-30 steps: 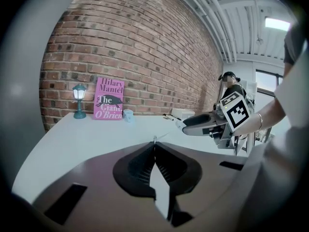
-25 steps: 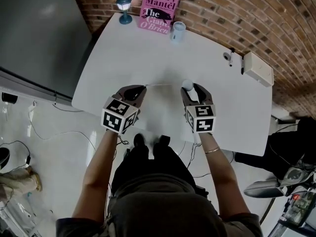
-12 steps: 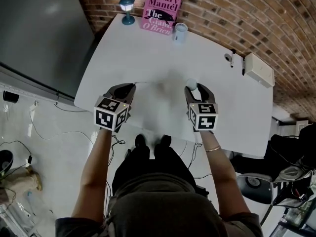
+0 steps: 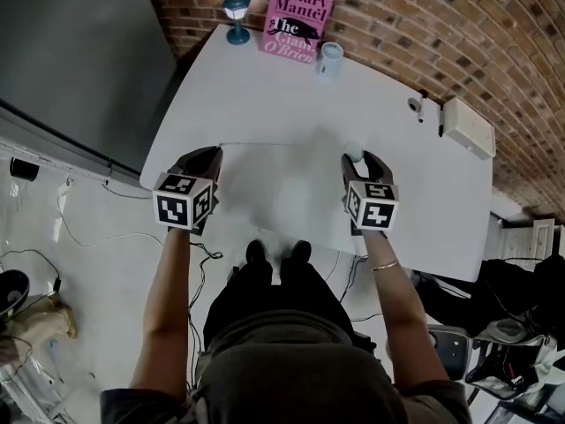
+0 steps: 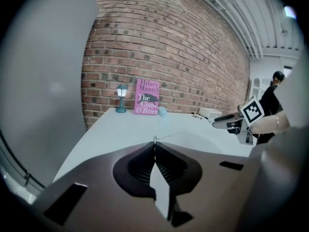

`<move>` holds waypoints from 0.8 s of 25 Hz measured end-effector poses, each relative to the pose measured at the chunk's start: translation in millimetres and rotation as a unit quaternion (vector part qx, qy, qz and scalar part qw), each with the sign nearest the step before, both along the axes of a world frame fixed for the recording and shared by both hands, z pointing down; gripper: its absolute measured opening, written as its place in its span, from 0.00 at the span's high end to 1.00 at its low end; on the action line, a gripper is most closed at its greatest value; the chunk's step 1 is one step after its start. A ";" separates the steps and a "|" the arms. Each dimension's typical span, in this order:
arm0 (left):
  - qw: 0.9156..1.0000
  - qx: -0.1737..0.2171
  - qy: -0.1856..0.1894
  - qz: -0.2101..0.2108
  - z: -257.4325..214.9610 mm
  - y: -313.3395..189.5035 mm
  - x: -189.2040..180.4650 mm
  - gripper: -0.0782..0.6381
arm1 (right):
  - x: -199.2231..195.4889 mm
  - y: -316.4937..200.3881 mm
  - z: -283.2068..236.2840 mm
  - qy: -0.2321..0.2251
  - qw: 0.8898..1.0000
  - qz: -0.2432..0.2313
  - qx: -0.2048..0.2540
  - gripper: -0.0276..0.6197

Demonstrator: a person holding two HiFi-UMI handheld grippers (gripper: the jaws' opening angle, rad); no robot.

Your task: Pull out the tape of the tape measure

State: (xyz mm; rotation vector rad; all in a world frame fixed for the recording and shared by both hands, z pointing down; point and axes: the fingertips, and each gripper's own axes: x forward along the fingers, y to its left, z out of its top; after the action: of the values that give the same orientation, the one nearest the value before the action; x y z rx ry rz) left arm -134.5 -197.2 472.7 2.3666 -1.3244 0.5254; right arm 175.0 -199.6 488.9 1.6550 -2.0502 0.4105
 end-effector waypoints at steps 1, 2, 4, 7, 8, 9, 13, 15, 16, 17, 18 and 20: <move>1.000 -0.001 0.002 -0.010 0.2 -0.7 -8.4 0.86 | 4.6 0.5 0.5 -0.003 1.000 0.009 -0.003 0.64; 1.000 -0.003 0.002 -0.016 0.6 -1.0 -16.3 0.86 | 8.0 1.3 1.2 -0.007 1.000 0.013 -0.006 0.64; 1.000 -0.004 -0.004 -0.022 2.1 -1.0 -27.1 0.86 | 8.0 2.8 3.1 -0.008 1.000 0.004 -0.008 0.64; 0.999 -0.005 -0.011 -0.043 4.9 -4.4 -40.7 0.86 | 4.9 2.5 2.9 -0.002 1.000 0.001 -0.003 0.64; 0.998 -0.006 -0.008 -0.054 5.3 -5.6 -48.0 0.86 | 7.3 2.4 2.7 -0.004 1.000 0.008 -0.003 0.64; 0.998 -0.007 -0.002 -0.064 5.3 -6.4 -55.9 0.86 | 10.7 2.8 3.1 -0.006 1.000 0.015 -0.005 0.64; 0.998 -0.014 0.001 -0.067 6.1 -5.9 -70.2 0.86 | 14.8 4.8 8.6 -0.007 1.000 0.008 -0.014 0.63; 0.998 -0.018 -0.010 -0.057 10.2 -6.0 -65.4 0.86 | 10.7 5.2 9.7 0.002 1.000 0.000 -0.018 0.63; 0.998 -0.021 -0.013 -0.053 13.0 -6.0 -62.0 0.86 | 7.3 5.5 10.5 0.005 1.000 -0.004 -0.020 0.63; 0.998 -0.025 -0.015 -0.050 16.1 -5.9 -58.4 0.86 | 3.0 5.9 11.8 0.008 1.000 -0.011 -0.021 0.63; 0.998 -0.028 -0.017 -0.047 19.2 -5.5 -54.7 0.86 | -1.9 6.4 13.5 0.010 1.000 -0.018 -0.023 0.63; 0.998 -0.035 -0.018 -0.042 25.2 -5.0 -48.7 0.86 | -9.9 6.6 17.6 0.015 0.999 -0.032 -0.026 0.63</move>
State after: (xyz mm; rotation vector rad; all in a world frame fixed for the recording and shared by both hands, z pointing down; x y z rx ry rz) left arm -183.2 -202.2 497.9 2.2437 -1.3919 0.5823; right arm 165.2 -193.1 506.5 1.5521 -2.0475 0.4116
